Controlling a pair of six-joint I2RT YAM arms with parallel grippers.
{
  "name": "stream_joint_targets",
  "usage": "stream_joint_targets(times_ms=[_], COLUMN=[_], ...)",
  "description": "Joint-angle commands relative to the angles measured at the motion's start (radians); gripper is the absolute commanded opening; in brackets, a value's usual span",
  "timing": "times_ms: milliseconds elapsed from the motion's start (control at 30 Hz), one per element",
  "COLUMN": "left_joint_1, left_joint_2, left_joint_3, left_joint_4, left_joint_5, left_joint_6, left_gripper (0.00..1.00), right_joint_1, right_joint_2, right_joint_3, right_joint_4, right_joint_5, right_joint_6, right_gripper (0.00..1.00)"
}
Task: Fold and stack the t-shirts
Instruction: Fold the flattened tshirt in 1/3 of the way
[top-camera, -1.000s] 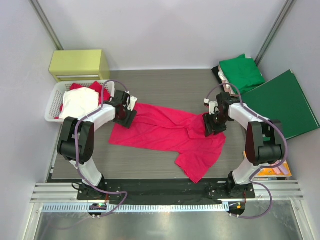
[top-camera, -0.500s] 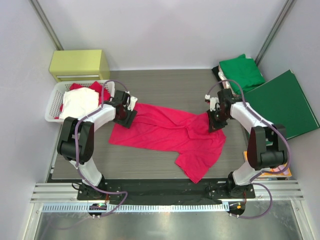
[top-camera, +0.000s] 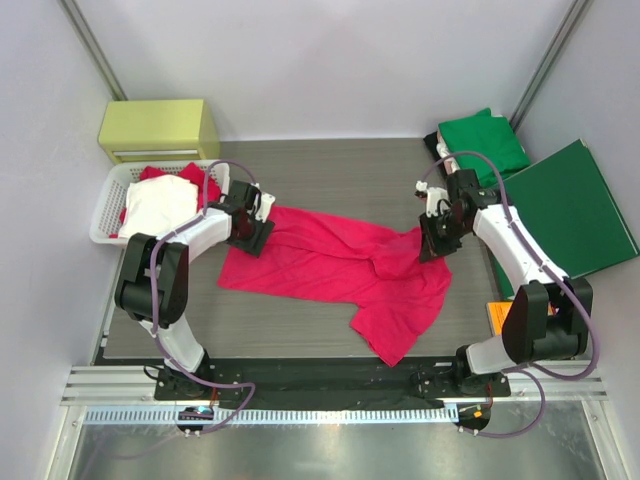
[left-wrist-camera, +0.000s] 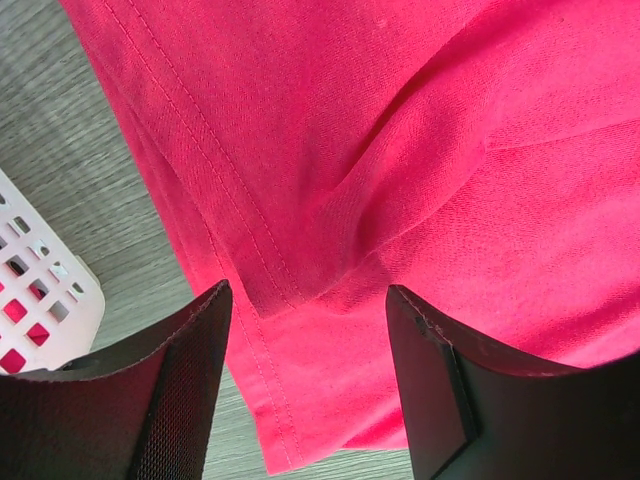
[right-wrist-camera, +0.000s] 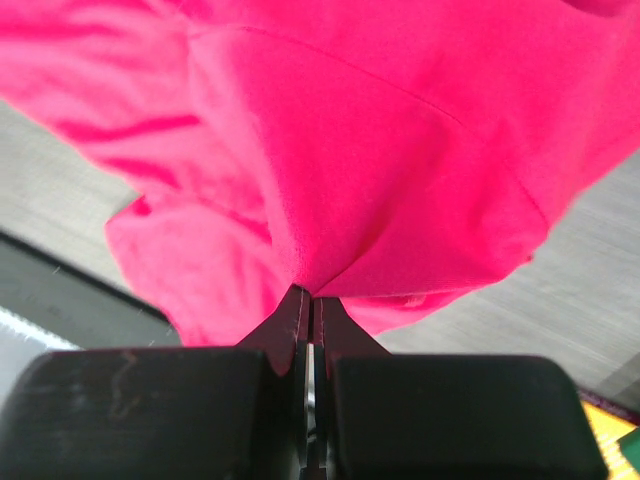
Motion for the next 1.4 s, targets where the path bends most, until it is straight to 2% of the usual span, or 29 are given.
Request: stream_joint_targets(times_ms=[0,100,167,200,233,300,367,567,667,833,967,1067,1233,1367], left_joint_1=[-0.008,-0.01,-0.013,-0.011,-0.011,-0.011,-0.013,-0.011,-0.011,-0.011,-0.011,-0.011,-0.013,-0.013], left_joint_2=[0.001,0.0,-0.002,-0.003,-0.006,-0.008,-0.011,-0.012,-0.009,-0.003,-0.048,-0.074,-0.011,0.038], left_joint_3=[0.032,0.036,0.034,0.034,0.033,0.029,0.029,0.026,0.025,0.026,0.028,0.051,0.103,0.134], left_joint_4=[0.011,0.01,0.007,0.005,0.005,0.005,0.004,0.004,0.007,0.02,0.066,0.067,0.057,0.031], left_joint_5=[0.01,0.01,0.009,0.009,0.007,0.006,0.004,0.003,0.001,-0.02,-0.08,-0.074,-0.108,-0.094], left_joint_6=[0.007,0.008,0.005,0.008,0.008,0.011,0.011,0.011,0.013,0.016,0.039,0.053,0.045,0.019], left_gripper=[0.64,0.64,0.64,0.64,0.64,0.64,0.64,0.64,0.64,0.64,0.64,0.65,0.61,0.55], right_joint_1=[0.005,0.005,0.005,0.006,0.005,0.005,0.003,0.005,0.005,0.005,0.006,0.006,0.006,0.006], right_joint_2=[-0.07,-0.082,-0.079,-0.077,-0.074,-0.071,-0.068,-0.073,-0.083,-0.056,-0.053,-0.045,-0.043,-0.062], right_joint_3=[0.064,0.07,0.06,0.058,0.058,0.058,0.061,0.087,0.092,0.044,0.001,-0.015,-0.016,-0.012], right_joint_4=[-0.105,-0.13,-0.131,-0.133,-0.134,-0.133,-0.133,-0.133,-0.123,-0.067,-0.004,0.018,0.019,0.016], right_joint_5=[-0.08,-0.083,-0.073,-0.066,-0.066,-0.062,-0.057,-0.039,-0.077,-0.08,-0.048,-0.039,-0.06,-0.051], right_joint_6=[0.02,0.014,0.005,0.005,0.0,0.0,0.002,-0.003,-0.021,-0.029,-0.035,-0.036,-0.033,-0.039], right_gripper=[0.01,0.01,0.1,0.35,0.51,0.77,0.84,0.86,0.86,0.84,0.84,0.82,0.79,0.79])
